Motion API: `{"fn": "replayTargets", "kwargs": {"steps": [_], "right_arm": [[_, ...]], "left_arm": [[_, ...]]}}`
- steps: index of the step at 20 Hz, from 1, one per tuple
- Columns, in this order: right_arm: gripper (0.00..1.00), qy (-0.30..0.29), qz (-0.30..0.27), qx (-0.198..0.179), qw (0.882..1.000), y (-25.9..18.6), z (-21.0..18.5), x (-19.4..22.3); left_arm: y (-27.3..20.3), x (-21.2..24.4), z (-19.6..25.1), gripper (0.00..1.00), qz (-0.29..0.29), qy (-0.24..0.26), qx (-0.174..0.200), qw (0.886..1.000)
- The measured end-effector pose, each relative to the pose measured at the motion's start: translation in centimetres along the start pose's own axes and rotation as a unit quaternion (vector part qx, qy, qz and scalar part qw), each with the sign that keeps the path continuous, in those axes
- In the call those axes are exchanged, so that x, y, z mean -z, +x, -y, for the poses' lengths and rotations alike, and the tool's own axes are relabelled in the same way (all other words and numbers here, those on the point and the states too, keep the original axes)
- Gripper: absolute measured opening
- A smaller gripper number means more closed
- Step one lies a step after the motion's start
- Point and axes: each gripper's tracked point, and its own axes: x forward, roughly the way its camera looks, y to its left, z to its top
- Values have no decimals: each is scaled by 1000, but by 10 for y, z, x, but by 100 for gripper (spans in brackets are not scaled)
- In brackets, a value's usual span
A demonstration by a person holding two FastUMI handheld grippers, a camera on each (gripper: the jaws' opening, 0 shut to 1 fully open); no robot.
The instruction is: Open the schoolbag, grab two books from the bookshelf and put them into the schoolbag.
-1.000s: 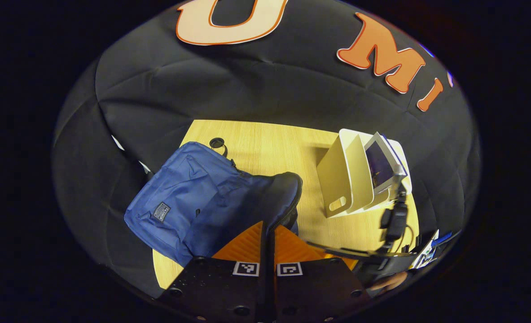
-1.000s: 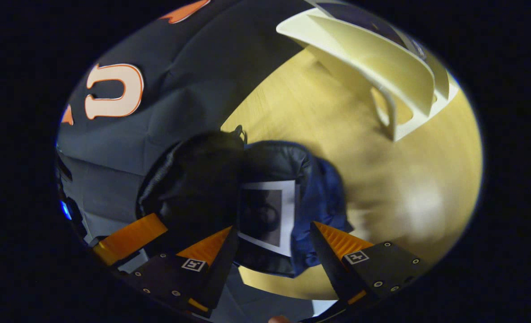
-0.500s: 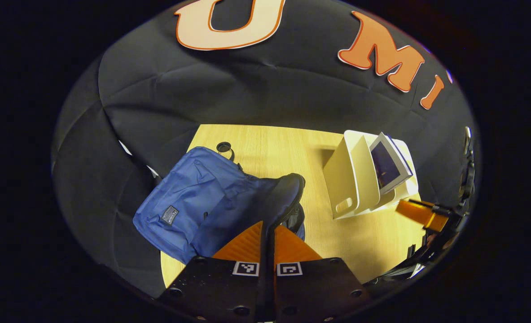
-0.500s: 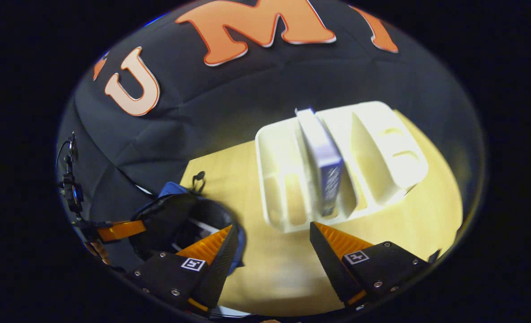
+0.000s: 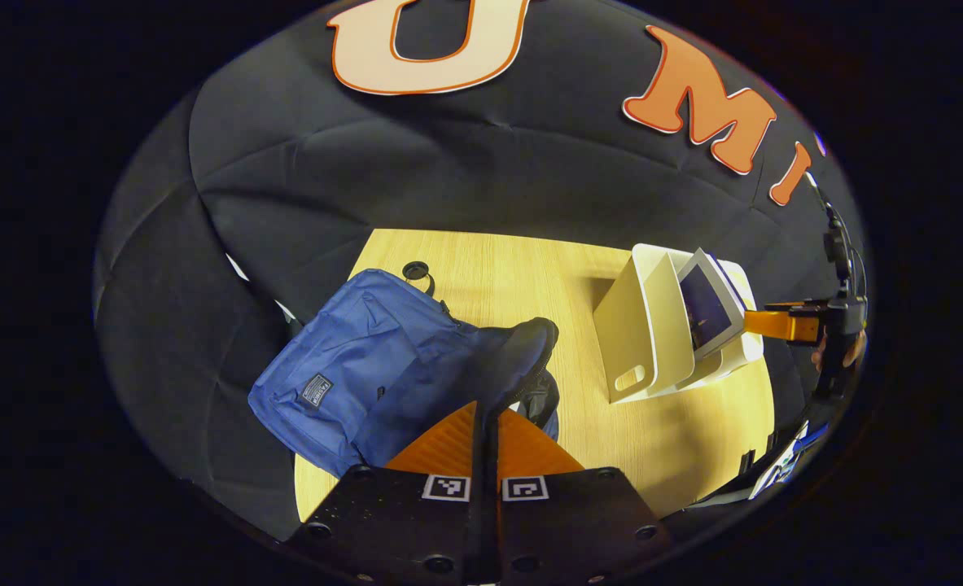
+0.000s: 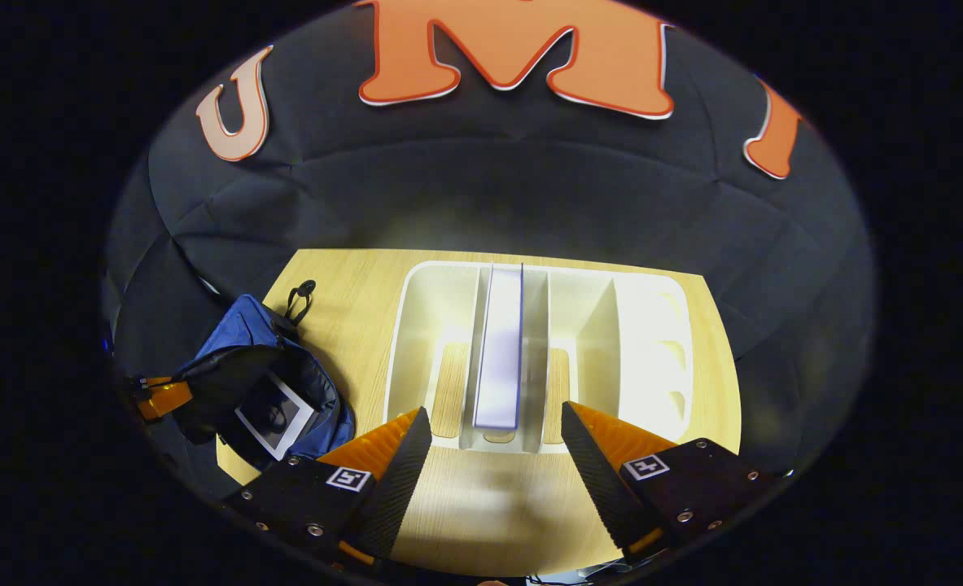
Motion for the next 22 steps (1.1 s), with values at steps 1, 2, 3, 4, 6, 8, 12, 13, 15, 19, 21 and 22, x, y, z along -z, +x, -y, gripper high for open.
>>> {"fn": "replayTargets", "kwargs": {"steps": [1, 2, 3, 4, 6, 8, 12, 13, 15, 19, 21, 22], "right_arm": [[97, -2, -14, -3, 1000, 12, -3, -4], [96, -1, -26, -5, 1000, 21, -4, -8], [97, -5, -40, -5, 999, 30, -2, -12], [96, -8, -50, 0, 999, 39, 1, -16], [97, -18, -69, 9, 997, 54, 8, -22], [96, -21, -85, 16, 996, 66, 9, -24], [90, -28, -116, 21, 993, 85, 14, -23], [84, -28, -126, 24, 991, 87, 15, -22], [69, -31, -139, 27, 990, 96, 15, -18], [45, -30, -159, 24, 987, 105, 9, -11], [40, -29, -163, 23, 986, 101, 13, -9], [39, -25, -164, 19, 986, 98, 13, -9]], "left_arm": [[0, -1, -3, 0, 3, 2, -4, 1000], [-1, -2, -4, 0, 3, 5, -4, 1000], [-3, -3, -5, 0, 6, 8, -7, 1000], [-2, -4, -4, 0, 5, 9, -6, 1000], [-2, -3, -5, 0, 3, 9, -5, 1000], [-1, -3, -5, 0, 3, 8, -5, 1000], [0, -3, -7, 0, 4, 9, -5, 1000], [0, -3, -7, 0, 3, 9, -5, 1000], [-1, -3, -9, 0, 4, 8, -4, 1000], [-2, -1, -9, 0, 7, 2, -1, 1000], [-4, -2, -8, 0, 8, 2, 0, 1000], [-4, -3, -9, 0, 9, 1, 0, 1000]]}}
